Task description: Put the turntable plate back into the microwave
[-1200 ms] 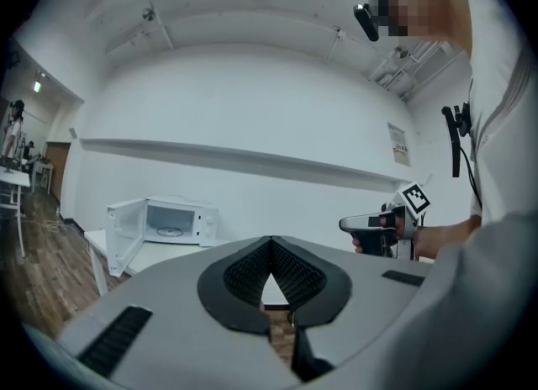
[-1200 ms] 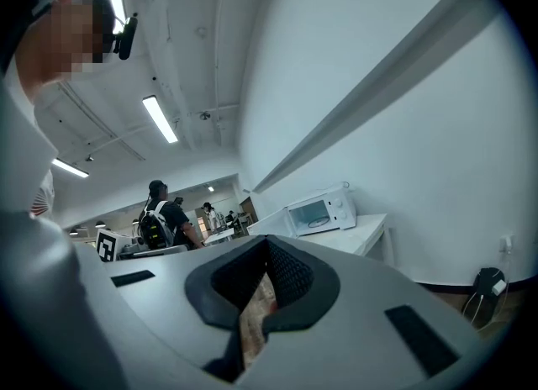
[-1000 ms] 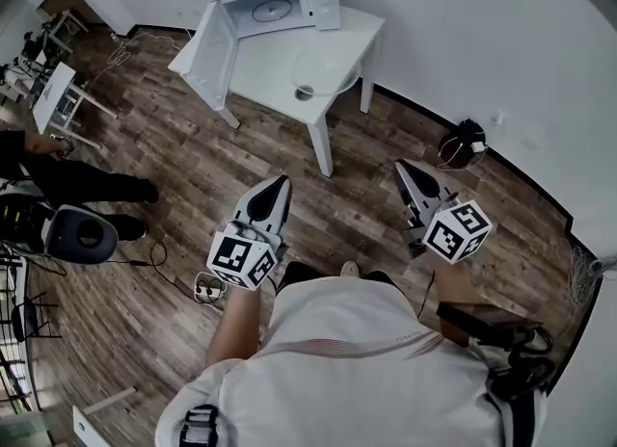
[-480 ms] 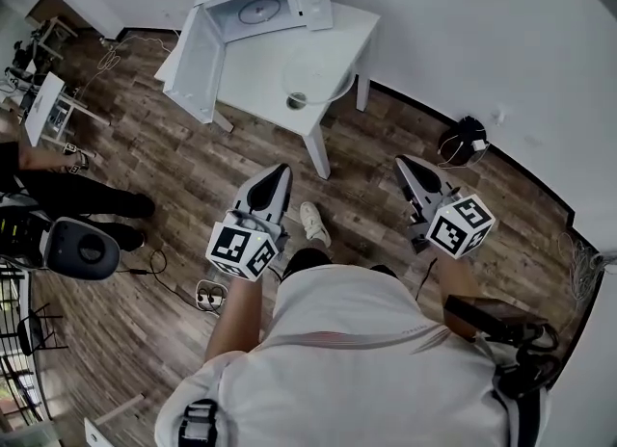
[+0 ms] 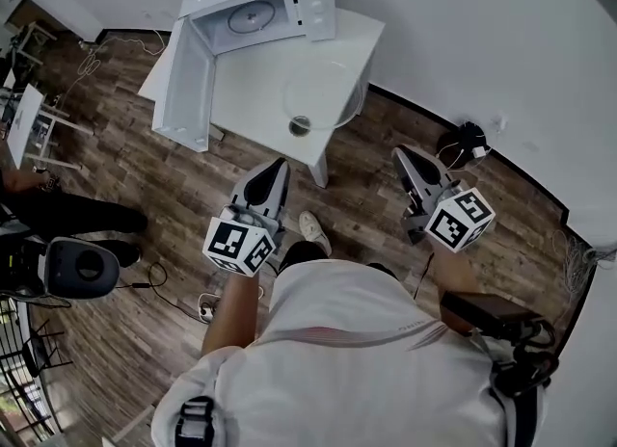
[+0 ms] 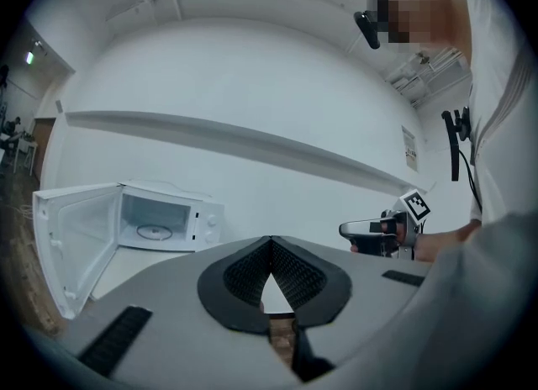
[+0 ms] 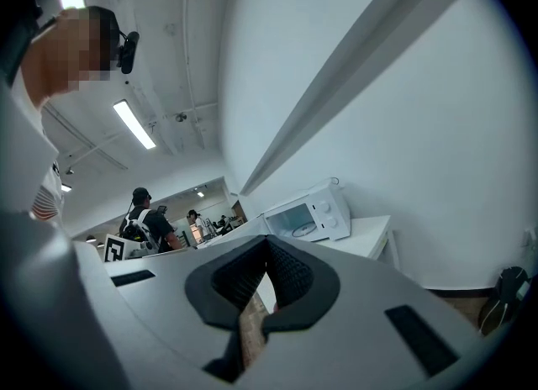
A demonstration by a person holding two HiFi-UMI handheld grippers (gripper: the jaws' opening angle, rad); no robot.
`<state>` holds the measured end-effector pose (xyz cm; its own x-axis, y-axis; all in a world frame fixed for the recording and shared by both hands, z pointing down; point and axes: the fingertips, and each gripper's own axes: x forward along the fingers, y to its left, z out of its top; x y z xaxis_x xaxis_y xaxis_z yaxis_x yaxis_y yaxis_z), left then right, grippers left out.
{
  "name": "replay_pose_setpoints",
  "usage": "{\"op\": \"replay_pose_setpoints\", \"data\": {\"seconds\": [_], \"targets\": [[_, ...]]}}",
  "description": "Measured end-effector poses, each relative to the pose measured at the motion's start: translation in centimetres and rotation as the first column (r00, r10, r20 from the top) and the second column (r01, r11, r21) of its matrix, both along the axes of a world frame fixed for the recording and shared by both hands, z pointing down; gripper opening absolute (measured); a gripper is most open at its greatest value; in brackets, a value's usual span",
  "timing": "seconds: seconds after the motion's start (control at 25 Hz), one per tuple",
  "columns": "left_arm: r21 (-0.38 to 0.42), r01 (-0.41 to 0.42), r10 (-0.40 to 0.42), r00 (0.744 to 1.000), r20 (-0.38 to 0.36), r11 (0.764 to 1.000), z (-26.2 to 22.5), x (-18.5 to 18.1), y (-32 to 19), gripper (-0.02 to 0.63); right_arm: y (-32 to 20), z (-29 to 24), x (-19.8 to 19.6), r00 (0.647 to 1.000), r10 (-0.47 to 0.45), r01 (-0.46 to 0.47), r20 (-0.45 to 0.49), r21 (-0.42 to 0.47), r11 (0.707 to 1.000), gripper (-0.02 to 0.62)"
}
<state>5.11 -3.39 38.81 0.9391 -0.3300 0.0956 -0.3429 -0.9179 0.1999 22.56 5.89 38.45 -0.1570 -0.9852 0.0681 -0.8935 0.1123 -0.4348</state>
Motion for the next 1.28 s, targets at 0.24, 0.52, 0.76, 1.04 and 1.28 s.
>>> {"op": "replay_pose_setpoints", "data": {"seconds": [0.24,0.52,0.76,1.04,1.28], "targets": [[0.054,-0.039,0.038,0.999,0.012,0.998,-0.8,2.3,-8.7,0.011,-9.3,-1.4,0.2,1.000,-0.005,0.005,-0.008,0.024,1.000,0.003],[0.021,-0.064,0.063,0.998,0.011,0.998,1.0,4.0,-14.4,0.011,-16.2,0.2,2.6,1.000,0.022,-0.022,0.015,-0.055,0.998,0.004],[-0.059,0.005,-0.002,0.999,0.045,0.998,4.1,4.4,-16.2,0.011,-18.1,6.3,7.6,0.982,0.025,0.006,0.188,-0.165,0.986,0.056],[-0.122,0.136,-0.125,0.987,0.096,0.983,7.1,7.3,-16.9,0.011,-19.9,15.4,13.3,0.913,0.012,0.098,0.407,-0.249,0.963,0.116],[-0.151,0.216,-0.192,0.968,0.159,0.965,10.1,9.6,-16.5,0.011,-20.2,24.3,14.6,0.817,-0.031,0.250,0.576,-0.304,0.919,0.189]]}}
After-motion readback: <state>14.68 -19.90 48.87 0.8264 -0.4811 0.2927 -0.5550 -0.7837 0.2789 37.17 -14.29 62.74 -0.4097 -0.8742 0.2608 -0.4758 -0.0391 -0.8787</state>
